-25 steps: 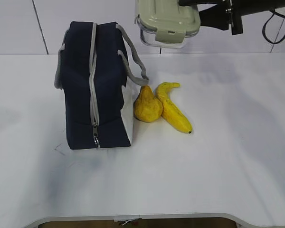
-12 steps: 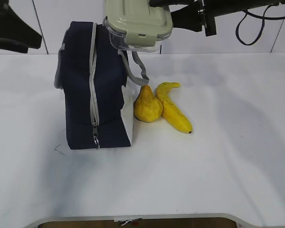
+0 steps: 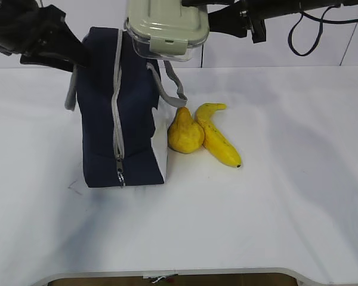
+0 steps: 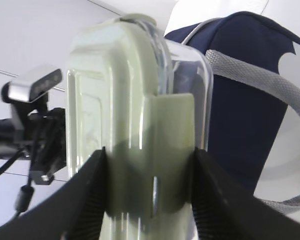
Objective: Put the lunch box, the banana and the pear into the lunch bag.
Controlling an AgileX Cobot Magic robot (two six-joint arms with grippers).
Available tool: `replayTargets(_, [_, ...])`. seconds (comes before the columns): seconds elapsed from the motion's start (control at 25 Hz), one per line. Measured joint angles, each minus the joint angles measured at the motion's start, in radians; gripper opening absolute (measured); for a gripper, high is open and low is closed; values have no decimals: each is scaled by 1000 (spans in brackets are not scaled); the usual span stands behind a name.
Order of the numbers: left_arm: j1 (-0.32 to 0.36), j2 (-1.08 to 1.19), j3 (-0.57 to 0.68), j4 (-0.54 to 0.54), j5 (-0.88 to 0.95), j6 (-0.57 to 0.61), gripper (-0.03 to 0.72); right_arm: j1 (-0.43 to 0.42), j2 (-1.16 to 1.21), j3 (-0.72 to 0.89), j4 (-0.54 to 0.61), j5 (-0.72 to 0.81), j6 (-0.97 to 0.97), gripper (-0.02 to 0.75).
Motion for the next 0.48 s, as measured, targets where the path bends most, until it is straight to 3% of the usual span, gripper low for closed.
replayTargets(0.24, [0, 56, -8, -32, 18, 0, 288, 2, 1, 0, 22, -6, -1, 375])
replayTargets(0.48, [-1, 59, -12, -35, 30, 4, 35, 2, 1, 0, 74, -19, -1, 375])
